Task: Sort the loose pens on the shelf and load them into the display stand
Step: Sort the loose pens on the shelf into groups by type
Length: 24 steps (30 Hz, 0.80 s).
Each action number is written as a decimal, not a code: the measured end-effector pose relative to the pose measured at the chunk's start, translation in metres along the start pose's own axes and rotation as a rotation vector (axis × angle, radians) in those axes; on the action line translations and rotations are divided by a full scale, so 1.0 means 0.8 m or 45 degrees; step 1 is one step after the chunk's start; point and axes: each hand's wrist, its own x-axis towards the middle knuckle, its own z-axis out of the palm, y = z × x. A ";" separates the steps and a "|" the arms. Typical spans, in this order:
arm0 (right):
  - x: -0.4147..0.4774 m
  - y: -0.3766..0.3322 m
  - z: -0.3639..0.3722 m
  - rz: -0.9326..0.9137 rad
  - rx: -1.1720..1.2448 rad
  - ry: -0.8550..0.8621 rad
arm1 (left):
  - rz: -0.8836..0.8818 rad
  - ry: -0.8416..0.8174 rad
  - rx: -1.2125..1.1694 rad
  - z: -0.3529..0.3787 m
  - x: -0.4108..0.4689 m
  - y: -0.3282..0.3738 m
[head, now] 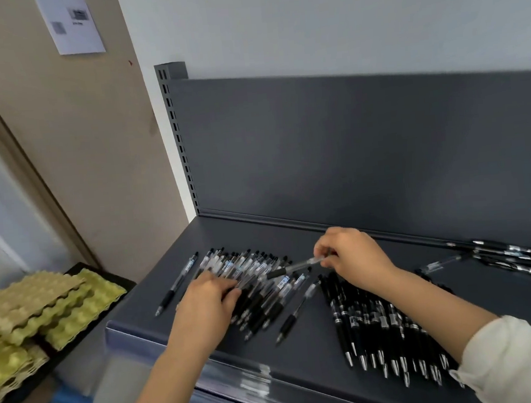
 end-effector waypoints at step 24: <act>0.029 0.005 0.024 -0.220 -0.027 -0.030 | 0.192 0.080 -0.063 0.011 0.017 0.020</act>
